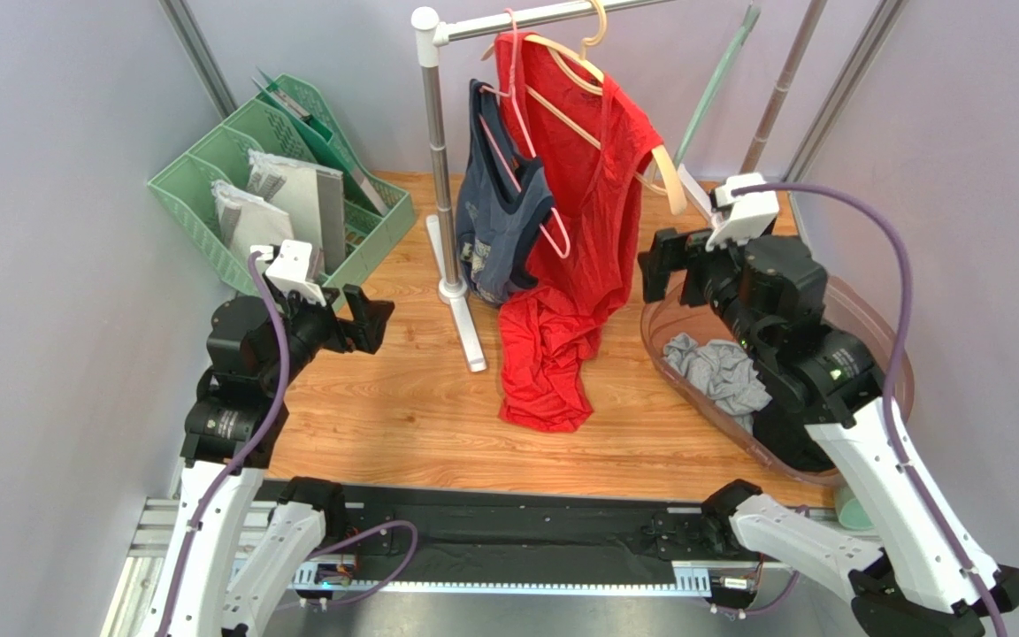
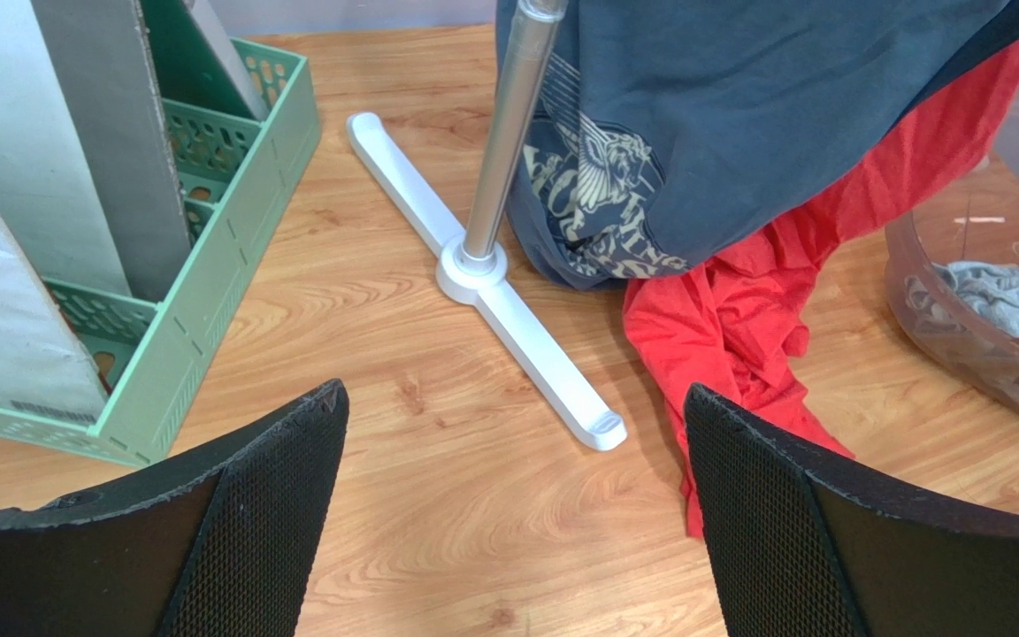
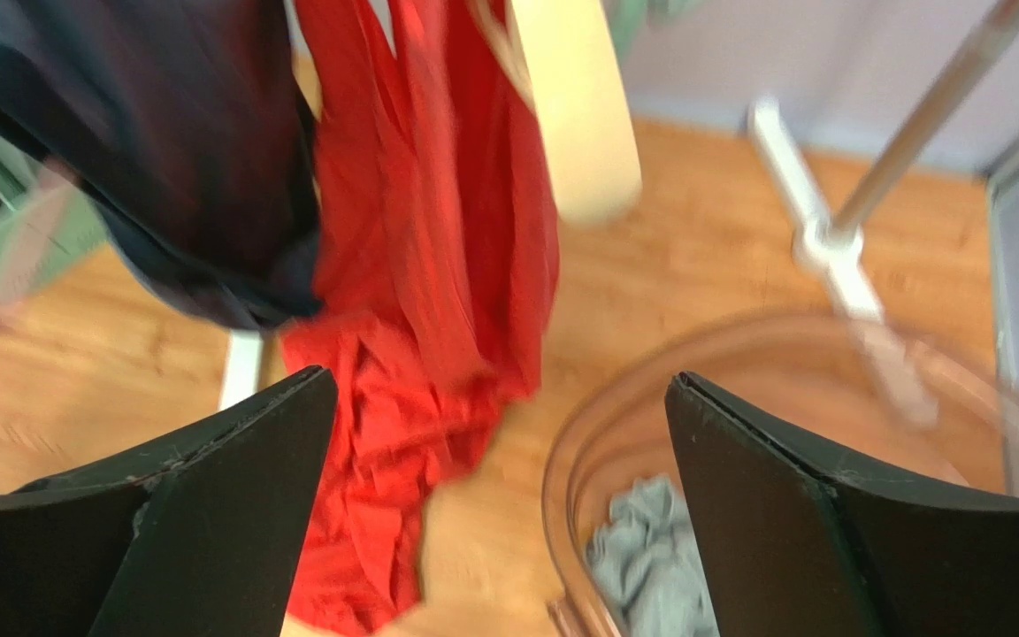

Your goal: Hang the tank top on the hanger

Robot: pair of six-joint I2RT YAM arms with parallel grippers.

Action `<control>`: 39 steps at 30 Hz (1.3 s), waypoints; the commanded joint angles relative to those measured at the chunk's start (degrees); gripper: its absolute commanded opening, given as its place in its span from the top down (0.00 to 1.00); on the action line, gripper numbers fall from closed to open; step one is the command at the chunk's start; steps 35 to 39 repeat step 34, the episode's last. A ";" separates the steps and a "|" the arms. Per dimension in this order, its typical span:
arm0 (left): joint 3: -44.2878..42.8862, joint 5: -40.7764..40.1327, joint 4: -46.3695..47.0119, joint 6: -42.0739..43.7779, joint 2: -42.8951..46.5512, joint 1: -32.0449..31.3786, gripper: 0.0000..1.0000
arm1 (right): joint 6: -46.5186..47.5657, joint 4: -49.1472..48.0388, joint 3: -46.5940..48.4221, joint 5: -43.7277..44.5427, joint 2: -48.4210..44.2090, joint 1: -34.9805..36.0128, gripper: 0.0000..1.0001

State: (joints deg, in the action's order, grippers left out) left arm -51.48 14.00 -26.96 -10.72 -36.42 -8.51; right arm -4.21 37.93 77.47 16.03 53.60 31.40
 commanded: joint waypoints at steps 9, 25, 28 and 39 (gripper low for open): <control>-0.20 -4.06 1.38 -0.35 3.64 0.43 0.01 | -8.71 1.35 -17.26 -8.20 -12.55 -12.14 0.00; 0.42 -3.54 2.88 -1.23 4.96 0.43 0.01 | -11.79 2.06 -20.34 -9.18 -16.86 -14.26 0.00; 0.51 -2.40 2.88 -1.06 4.87 0.34 0.01 | -11.61 2.15 -20.17 -9.18 -16.60 -14.52 0.00; 0.42 -2.75 2.79 -0.88 4.87 0.34 0.01 | -11.79 2.23 -20.17 -9.27 -17.04 -14.35 0.00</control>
